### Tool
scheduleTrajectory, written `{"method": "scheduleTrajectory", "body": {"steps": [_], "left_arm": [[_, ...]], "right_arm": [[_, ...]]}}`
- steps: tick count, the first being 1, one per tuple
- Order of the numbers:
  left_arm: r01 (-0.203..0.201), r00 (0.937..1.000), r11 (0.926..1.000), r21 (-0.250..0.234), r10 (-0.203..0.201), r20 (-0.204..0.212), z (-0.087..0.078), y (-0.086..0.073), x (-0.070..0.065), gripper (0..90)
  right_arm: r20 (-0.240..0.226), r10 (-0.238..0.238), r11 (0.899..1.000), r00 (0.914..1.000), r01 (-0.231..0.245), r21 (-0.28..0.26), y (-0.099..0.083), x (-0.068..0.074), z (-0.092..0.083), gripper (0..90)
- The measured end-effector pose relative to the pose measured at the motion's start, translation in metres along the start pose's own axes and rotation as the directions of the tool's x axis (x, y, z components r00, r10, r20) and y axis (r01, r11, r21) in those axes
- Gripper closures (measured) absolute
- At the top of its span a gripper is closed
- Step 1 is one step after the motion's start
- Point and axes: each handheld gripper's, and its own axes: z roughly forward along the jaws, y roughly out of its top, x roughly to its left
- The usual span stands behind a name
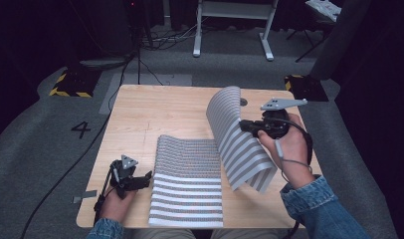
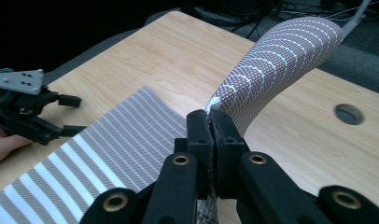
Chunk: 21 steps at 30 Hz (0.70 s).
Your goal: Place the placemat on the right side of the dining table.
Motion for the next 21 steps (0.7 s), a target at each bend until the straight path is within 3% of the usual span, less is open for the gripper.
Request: {"method": "scheduleTrajectory", "body": {"steps": [10,11,12,13,15,16,21], "left_arm": [[0.002,1.0,1.0,0.002,-0.002,-0.007,-0.001,-0.001,0.0,15.8],[0.004,1.0,1.0,-0.001,-0.004,-0.007,-0.002,-0.002,0.0,15.8],[0.004,1.0,1.0,-0.001,-0.004,-0.007,-0.002,-0.002,0.0,15.8],[0.005,0.9999,1.0,0.0,-0.005,-0.01,-0.002,-0.002,0.0,15.8],[0.005,0.9999,1.0,-0.002,-0.005,-0.012,-0.002,-0.003,0.0,15.8],[0.004,0.9999,1.0,0.0,-0.004,-0.011,-0.003,-0.003,0.0,15.8],[0.004,0.9999,1.0,0.0,-0.004,-0.011,-0.003,-0.003,0.0,15.8]], "right_arm": [[0.098,0.0,1.0,0.9952,0.002,-0.025,0.001,-0.04,-0.035,88.1],[0.122,0.004,1.0,0.9925,-0.002,-0.02,0.0,-0.05,-0.041,88.1],[0.122,0.004,1.0,0.9925,-0.002,-0.02,0.0,-0.05,-0.041,88.1],[0.141,0.016,1.0,0.9898,-0.014,-0.018,-0.002,-0.06,-0.048,88.1],[0.153,0.024,1.0,0.988,-0.021,-0.02,-0.004,-0.065,-0.05,88.1],[0.17,0.037,0.999,0.9847,-0.034,-0.022,-0.007,-0.075,-0.056,88.1],[0.212,0.072,0.997,0.9745,-0.067,-0.029,-0.018,-0.099,-0.07,88.1]]}}
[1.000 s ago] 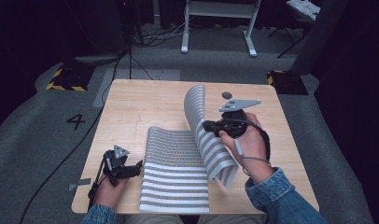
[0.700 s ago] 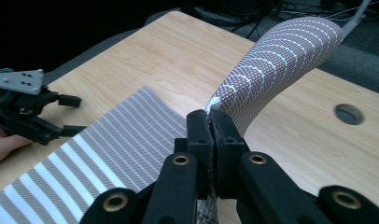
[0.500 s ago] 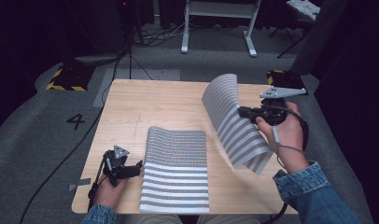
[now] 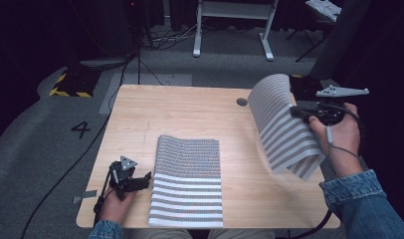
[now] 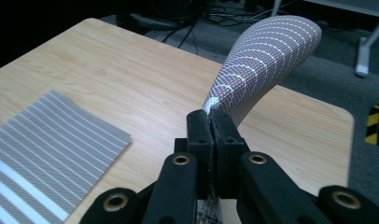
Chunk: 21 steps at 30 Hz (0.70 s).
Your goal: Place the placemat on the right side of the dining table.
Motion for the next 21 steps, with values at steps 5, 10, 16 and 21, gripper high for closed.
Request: {"method": "scheduleTrajectory", "body": {"steps": [5,10,16,21], "left_arm": [[0.003,1.0,1.0,0.0,-0.003,0.001,0.0,0.0,0.0,15.6],[0.003,1.0,1.0,-0.001,-0.003,0.001,0.001,0.001,0.0,15.6],[0.002,1.0,1.0,0.0,-0.002,-0.002,0.0,0.0,0.0,15.6],[0.001,1.0,1.0,0.002,-0.001,-0.001,0.0,0.0,0.0,15.6]], "right_arm": [[0.055,0.001,1.0,0.9985,-0.003,0.023,-0.006,-0.02,-0.004,88.0],[0.106,0.005,0.999,0.9943,-0.009,0.038,-0.014,-0.041,-0.004,88.0],[0.163,0.0,0.998,0.9865,-0.01,0.062,-0.015,-0.055,-0.005,88.0],[0.182,-0.007,0.997,0.9832,-0.008,0.08,-0.019,-0.06,-0.001,88.0]]}}
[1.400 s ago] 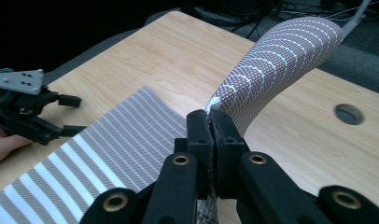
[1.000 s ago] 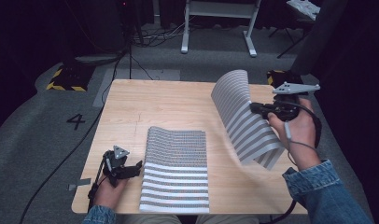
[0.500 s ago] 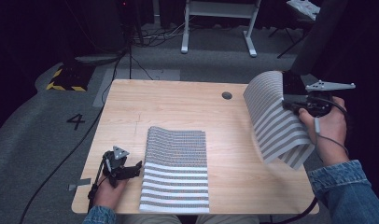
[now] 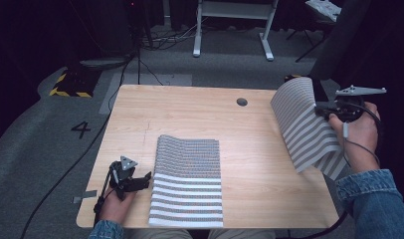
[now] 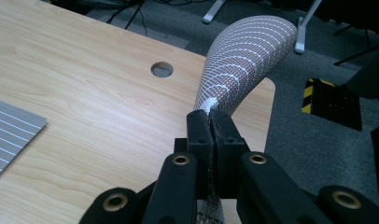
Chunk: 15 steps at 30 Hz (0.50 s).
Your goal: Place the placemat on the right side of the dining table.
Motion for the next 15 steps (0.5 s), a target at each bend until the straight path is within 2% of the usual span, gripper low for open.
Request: {"method": "scheduleTrajectory", "body": {"steps": [7,14,15], "left_arm": [[0.001,1.0,1.0,-0.003,-0.001,0.0,0.0,0.0,0.0,15.6],[0.0,1.0,1.0,-0.002,0.0,-0.002,0.0,0.0,0.0,15.6],[0.0,1.0,1.0,-0.002,0.0,-0.002,0.0,0.0,0.0,15.6]], "right_arm": [[-0.05,-0.008,1.0,0.9987,0.008,0.01,-0.006,0.013,0.012,87.7],[-0.131,-0.026,0.999,0.9911,0.028,0.018,-0.01,0.037,0.028,87.3],[-0.131,-0.026,0.999,0.9911,0.028,0.018,-0.01,0.037,0.028,87.3]]}}
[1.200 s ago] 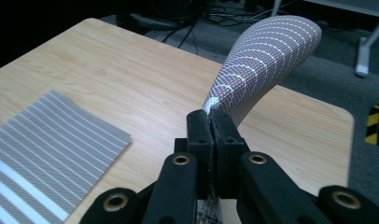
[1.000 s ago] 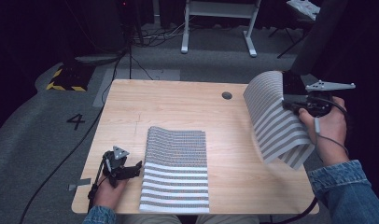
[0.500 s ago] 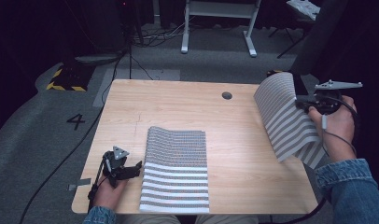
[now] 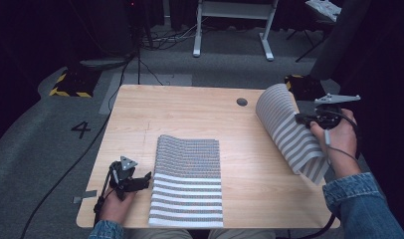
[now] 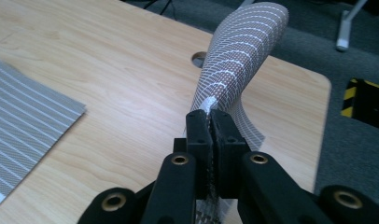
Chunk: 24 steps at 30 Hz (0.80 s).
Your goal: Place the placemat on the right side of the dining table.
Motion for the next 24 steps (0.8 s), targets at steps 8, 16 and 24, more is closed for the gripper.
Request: {"method": "scheduleTrajectory", "body": {"steps": [8,16,24], "left_arm": [[0.0,1.0,1.0,0.0,0.0,0.002,0.0,0.0,0.0,15.6],[0.002,1.0,1.0,-0.002,-0.002,0.001,0.0,0.0,0.0,15.6],[0.001,1.0,1.0,-0.002,-0.001,-0.001,0.0,0.0,0.0,15.6]], "right_arm": [[-0.083,0.002,0.999,0.9966,0.001,0.042,-0.011,0.02,0.028,86.9],[-0.176,0.059,0.997,0.9826,-0.05,0.058,-0.034,0.031,0.051,78.8],[-0.212,0.109,0.993,0.9711,-0.117,-0.029,-0.033,0.039,0.041,55.2]]}}
